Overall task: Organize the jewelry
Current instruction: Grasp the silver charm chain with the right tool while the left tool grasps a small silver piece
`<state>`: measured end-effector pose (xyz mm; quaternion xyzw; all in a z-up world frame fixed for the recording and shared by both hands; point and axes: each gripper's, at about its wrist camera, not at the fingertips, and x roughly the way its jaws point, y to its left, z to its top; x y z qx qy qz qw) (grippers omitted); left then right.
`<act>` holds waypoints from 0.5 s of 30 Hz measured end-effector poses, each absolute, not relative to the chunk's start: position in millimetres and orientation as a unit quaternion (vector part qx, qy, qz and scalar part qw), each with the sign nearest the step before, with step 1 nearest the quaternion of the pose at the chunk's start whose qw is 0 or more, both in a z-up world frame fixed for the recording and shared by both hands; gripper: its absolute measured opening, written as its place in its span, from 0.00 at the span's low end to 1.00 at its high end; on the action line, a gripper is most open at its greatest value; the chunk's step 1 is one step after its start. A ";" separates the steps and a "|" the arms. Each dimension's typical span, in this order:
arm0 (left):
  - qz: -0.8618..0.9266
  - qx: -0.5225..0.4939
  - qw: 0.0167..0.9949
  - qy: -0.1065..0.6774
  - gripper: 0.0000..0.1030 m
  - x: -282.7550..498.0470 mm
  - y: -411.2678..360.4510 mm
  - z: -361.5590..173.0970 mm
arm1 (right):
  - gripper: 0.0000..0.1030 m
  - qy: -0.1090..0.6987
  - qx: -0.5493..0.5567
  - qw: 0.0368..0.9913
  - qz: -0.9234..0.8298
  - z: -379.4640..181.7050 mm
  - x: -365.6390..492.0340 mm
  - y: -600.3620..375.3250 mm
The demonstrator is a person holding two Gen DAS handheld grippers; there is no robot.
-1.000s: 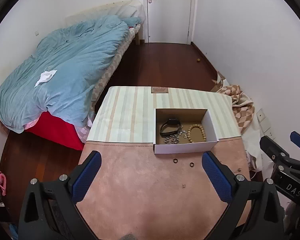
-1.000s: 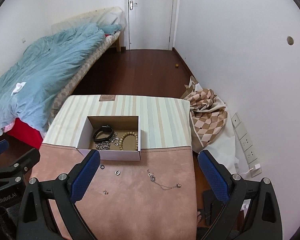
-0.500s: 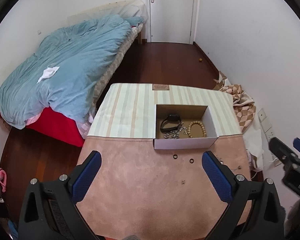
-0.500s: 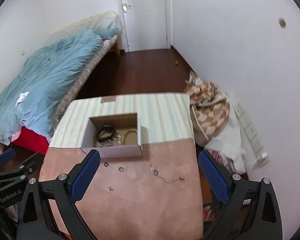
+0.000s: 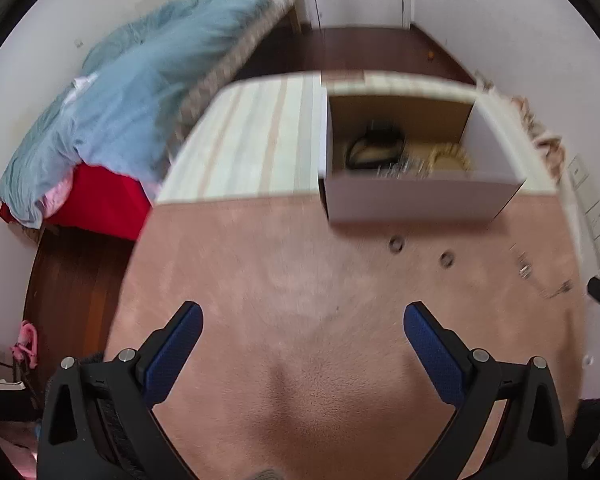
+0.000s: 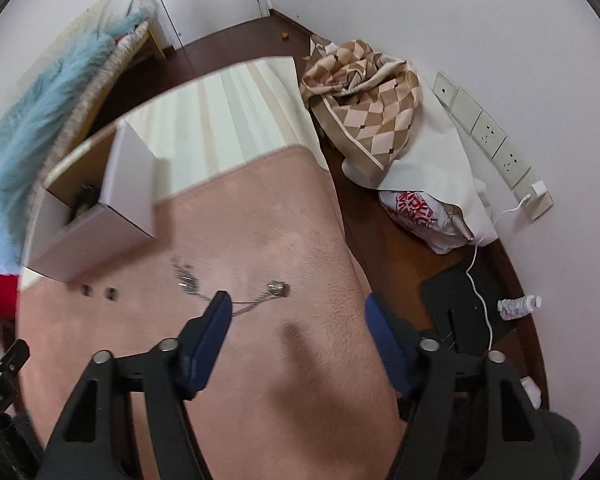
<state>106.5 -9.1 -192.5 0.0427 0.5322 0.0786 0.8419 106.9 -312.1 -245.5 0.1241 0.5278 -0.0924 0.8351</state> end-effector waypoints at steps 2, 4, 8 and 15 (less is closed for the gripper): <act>0.082 0.050 0.829 0.551 1.00 109.4 -9.3 -214.3 | 0.62 0.528 0.110 0.837 -0.092 -257.4 112.9 -306.5; 0.086 0.056 0.821 0.562 1.00 109.8 -7.6 -225.3 | 0.58 0.527 0.099 0.839 -0.094 -267.4 118.1 -303.5; 0.090 0.053 0.810 0.578 1.00 110.1 -3.7 -240.2 | 0.48 0.525 0.090 0.841 -0.096 -280.3 128.0 -301.5; 0.076 0.044 0.808 0.582 1.00 106.2 -5.6 -242.8 | 0.12 0.504 0.059 0.858 -0.079 -280.5 128.4 -283.3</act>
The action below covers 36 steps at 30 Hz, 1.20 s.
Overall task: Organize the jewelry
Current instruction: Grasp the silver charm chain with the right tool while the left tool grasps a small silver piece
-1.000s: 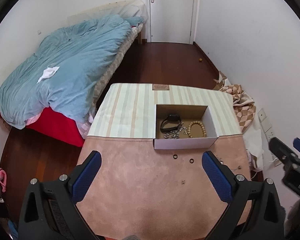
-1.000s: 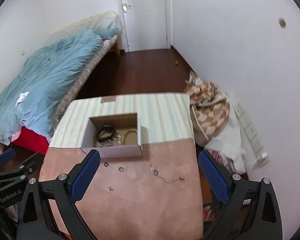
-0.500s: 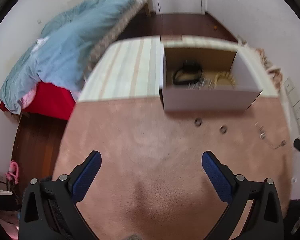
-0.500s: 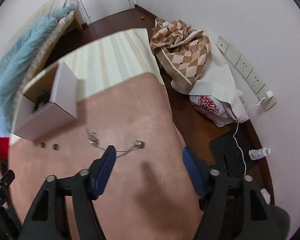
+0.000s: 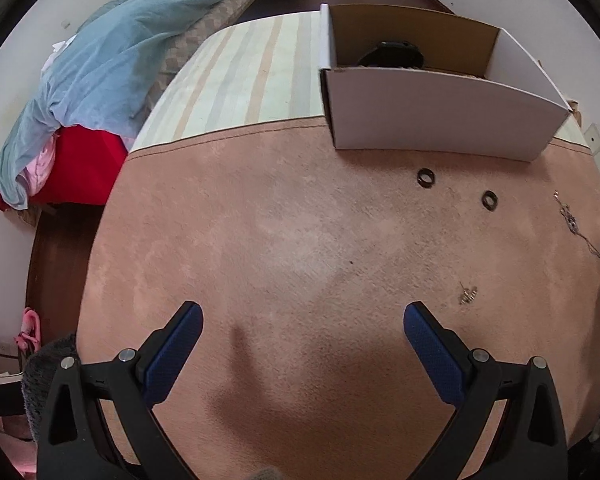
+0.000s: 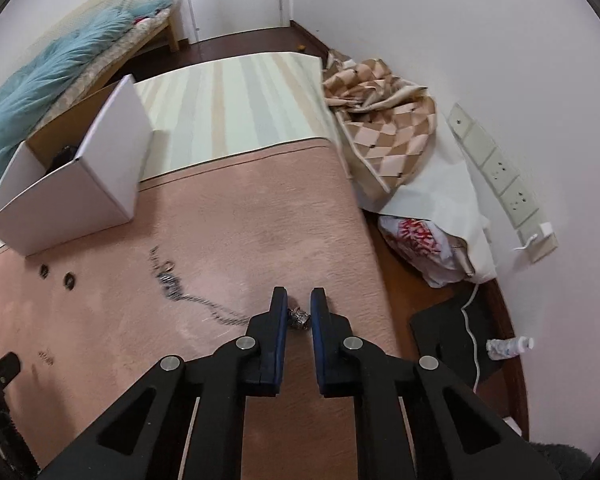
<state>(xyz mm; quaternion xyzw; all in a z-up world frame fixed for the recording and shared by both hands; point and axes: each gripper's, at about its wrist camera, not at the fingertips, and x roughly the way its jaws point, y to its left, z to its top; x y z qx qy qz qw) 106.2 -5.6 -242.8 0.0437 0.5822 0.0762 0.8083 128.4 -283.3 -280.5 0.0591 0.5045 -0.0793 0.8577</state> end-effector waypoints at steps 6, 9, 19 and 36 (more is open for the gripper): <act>0.029 0.013 0.813 0.582 0.99 101.2 -23.6 -242.3 | 0.12 0.500 0.084 0.861 -0.043 -266.5 110.7 -274.3; 0.000 -0.010 0.809 0.587 0.99 102.7 -36.0 -246.3 | 0.12 0.497 0.083 0.863 -0.036 -260.1 100.5 -267.8; -0.016 0.005 0.825 0.564 0.44 104.1 -65.2 -247.1 | 0.12 0.504 0.083 0.858 -0.044 -265.4 93.7 -270.4; -0.064 -0.042 0.831 0.551 0.06 105.9 -44.1 -211.5 | 0.12 0.470 0.116 0.875 -0.005 -214.2 95.1 -266.6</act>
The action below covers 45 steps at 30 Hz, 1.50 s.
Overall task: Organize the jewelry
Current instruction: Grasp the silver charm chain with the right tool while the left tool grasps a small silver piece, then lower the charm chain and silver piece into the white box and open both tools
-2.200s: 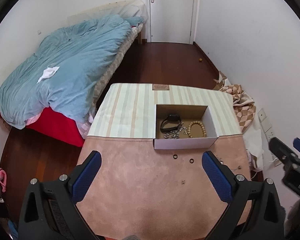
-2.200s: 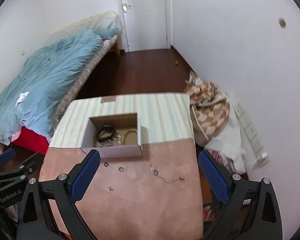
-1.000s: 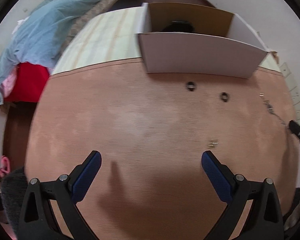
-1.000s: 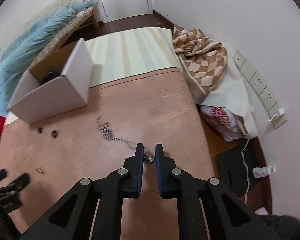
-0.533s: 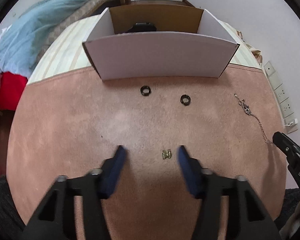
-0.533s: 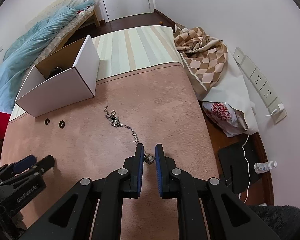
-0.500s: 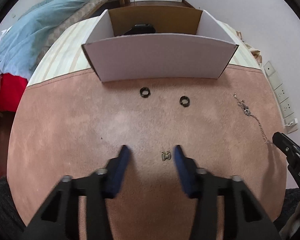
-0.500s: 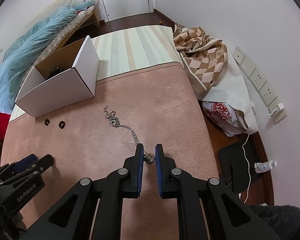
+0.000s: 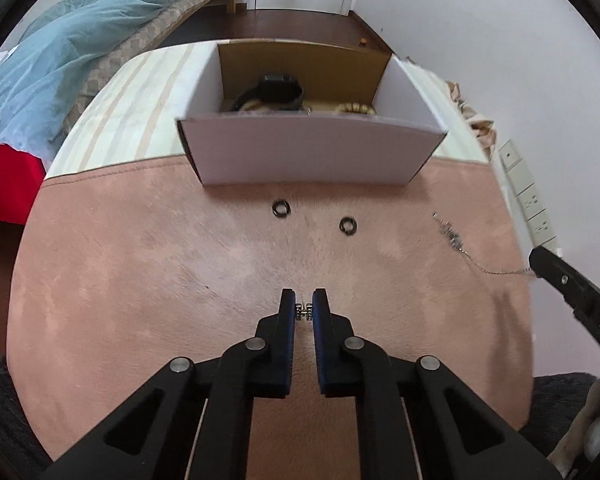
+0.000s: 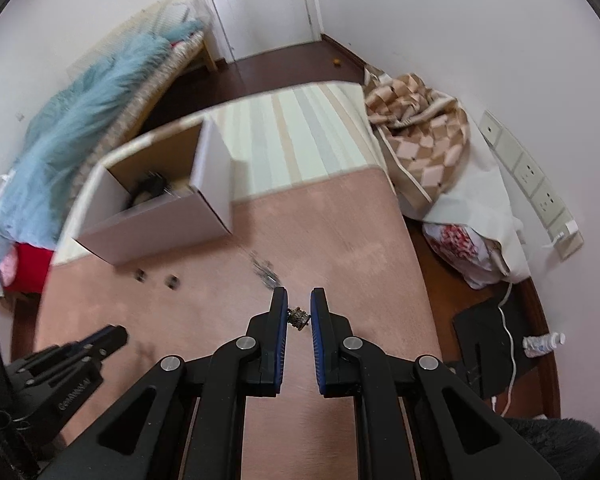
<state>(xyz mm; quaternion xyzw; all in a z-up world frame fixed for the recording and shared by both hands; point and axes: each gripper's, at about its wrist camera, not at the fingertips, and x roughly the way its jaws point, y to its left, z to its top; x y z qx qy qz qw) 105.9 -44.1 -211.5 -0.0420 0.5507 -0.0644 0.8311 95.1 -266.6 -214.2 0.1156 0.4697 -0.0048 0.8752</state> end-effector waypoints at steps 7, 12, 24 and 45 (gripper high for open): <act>-0.063 -0.072 0.841 0.532 0.06 114.5 -14.2 -170.1 | 0.12 0.433 0.140 0.889 0.044 -158.2 107.2 -254.4; -0.069 -0.073 0.859 0.501 0.06 125.7 0.4 -128.4 | 0.12 0.409 0.140 0.898 0.085 -114.2 121.9 -238.5; -0.094 -0.076 0.868 0.482 0.06 193.0 20.6 -90.1 | 0.12 0.408 0.101 0.897 0.140 -54.1 209.6 -181.4; -0.084 -0.084 0.799 0.590 0.09 303.6 7.1 -169.9 | 0.13 0.565 0.083 0.815 0.097 -189.7 296.7 -180.0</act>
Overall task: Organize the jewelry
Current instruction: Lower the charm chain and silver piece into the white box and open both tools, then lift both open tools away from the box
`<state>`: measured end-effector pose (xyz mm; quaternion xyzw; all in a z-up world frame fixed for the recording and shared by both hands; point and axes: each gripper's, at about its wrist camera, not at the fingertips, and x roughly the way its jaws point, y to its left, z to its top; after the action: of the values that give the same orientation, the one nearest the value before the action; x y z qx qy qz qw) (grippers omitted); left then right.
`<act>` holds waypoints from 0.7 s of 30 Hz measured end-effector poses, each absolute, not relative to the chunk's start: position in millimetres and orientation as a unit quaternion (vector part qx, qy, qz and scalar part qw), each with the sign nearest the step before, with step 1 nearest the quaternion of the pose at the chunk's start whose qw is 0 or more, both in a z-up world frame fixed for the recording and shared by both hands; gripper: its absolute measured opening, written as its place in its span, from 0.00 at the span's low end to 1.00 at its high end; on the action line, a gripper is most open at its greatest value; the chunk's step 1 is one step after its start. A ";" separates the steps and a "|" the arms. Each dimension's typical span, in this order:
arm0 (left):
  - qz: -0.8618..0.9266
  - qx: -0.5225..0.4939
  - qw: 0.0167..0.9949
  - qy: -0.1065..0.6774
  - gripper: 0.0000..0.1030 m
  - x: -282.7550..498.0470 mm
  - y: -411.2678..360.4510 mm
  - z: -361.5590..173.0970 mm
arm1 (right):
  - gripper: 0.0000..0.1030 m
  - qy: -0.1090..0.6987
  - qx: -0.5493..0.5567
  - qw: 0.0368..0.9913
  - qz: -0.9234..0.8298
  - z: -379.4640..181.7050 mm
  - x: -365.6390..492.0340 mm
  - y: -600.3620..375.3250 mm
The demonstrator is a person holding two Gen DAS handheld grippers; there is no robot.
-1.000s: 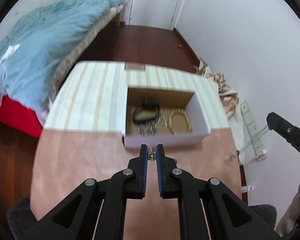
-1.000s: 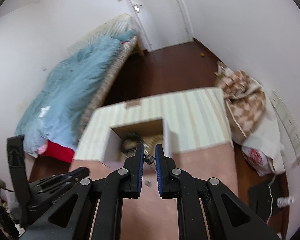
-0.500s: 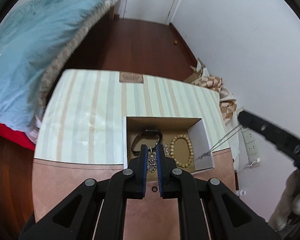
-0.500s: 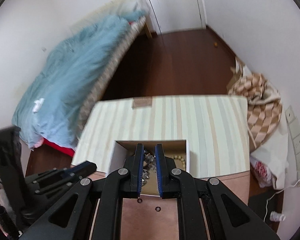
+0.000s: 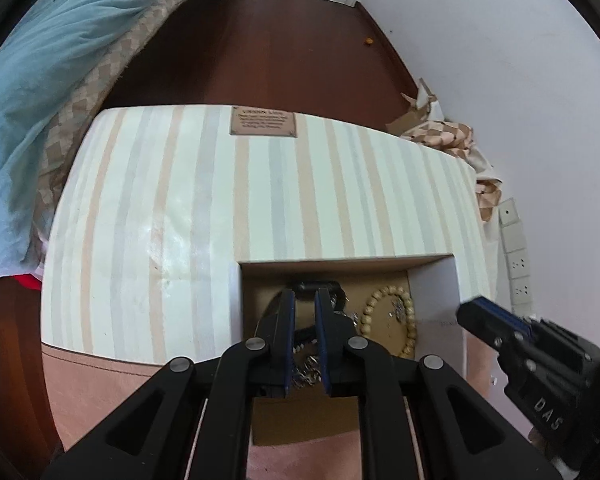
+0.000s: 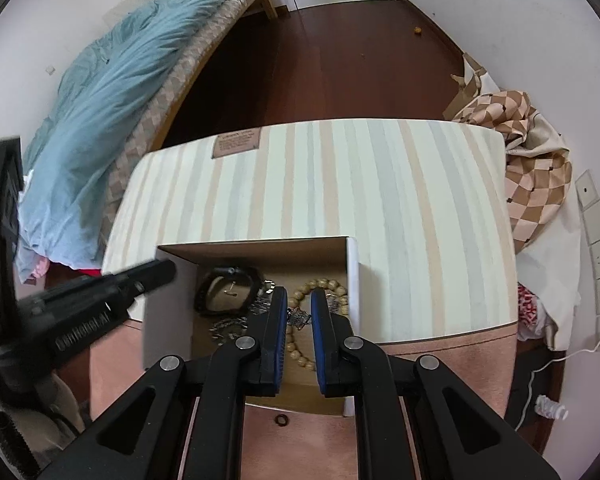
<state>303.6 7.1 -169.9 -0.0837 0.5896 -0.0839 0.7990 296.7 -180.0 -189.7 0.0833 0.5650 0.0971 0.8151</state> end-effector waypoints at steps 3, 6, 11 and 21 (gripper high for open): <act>-0.067 -0.074 0.807 0.583 0.25 303.2 11.4 -164.8 | 0.28 0.566 0.078 0.816 0.089 -189.1 293.6 -183.0; -0.044 -0.068 0.821 0.565 0.70 296.0 19.4 -156.8 | 0.60 0.561 0.080 0.819 0.086 -185.0 287.6 -186.1; -0.016 -0.057 0.832 0.551 0.78 279.1 32.1 -150.1 | 0.64 0.554 0.063 0.826 0.078 -176.2 277.5 -183.6; 0.044 0.006 0.851 0.523 1.00 235.3 36.4 -145.0 | 0.99 0.545 -0.008 0.838 0.025 -171.5 245.0 -174.4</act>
<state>235.3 36.4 -145.0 0.0063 0.5231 0.0440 0.8511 245.0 -174.4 -171.5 -0.0080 0.5453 0.0253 0.8378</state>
